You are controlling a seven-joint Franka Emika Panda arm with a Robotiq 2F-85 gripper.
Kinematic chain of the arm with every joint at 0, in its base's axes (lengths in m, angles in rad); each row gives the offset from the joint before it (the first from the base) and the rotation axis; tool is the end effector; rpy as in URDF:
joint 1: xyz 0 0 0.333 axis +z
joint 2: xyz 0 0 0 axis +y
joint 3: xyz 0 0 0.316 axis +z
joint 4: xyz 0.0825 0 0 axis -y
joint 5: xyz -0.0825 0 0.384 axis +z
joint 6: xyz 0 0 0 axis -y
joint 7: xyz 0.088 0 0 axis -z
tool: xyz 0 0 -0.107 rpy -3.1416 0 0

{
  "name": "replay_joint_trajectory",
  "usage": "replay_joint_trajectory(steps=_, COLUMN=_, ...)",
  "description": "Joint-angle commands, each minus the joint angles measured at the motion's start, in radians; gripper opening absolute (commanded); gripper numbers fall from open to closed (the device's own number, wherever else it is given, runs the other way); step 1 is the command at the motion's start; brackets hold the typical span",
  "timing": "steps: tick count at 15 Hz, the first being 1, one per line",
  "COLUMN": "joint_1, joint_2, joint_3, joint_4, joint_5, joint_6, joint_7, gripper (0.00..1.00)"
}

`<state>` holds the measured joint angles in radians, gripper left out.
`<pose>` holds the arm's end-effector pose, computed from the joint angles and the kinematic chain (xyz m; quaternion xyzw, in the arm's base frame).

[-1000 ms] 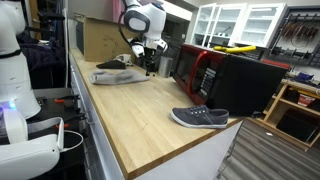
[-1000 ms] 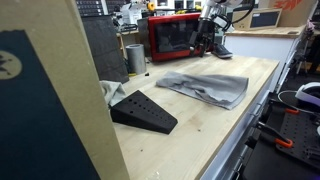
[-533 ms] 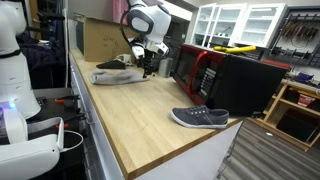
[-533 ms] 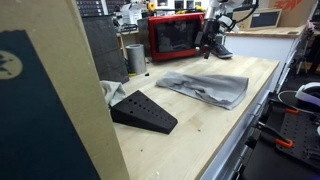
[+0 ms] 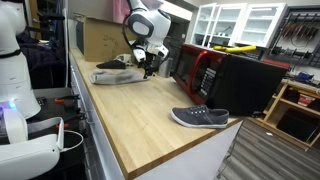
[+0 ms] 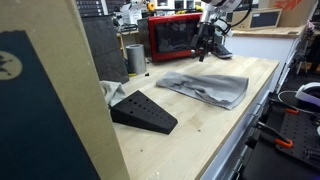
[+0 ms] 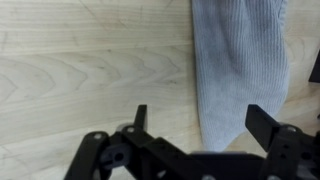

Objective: Fold the grey towel

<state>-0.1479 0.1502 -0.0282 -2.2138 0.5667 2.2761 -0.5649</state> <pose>0.5320 -0.0813 0.3057 -0.9784 0.0014 -0.0344 0.2041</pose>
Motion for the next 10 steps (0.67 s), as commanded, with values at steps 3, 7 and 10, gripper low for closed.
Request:
replay_joint_trajectory(steps=3, joint_1=0.005, joint_2=0.130, joint_3=0.053, joint_4=0.152, joint_5=0.096, joint_6=-0.001, joint_7=-0.081, gripper=1.00)
replay_joint_trajectory(steps=7, joint_1=-0.008, joint_2=0.233, joint_3=0.091, joint_4=0.252, joint_5=0.159, joint_6=-0.011, joint_7=-0.124, gripper=1.00)
replay_joint_trajectory(steps=10, joint_1=-0.014, joint_2=0.306, joint_3=0.114, joint_4=0.320, joint_5=0.188, joint_6=-0.024, joint_7=-0.148, gripper=1.00)
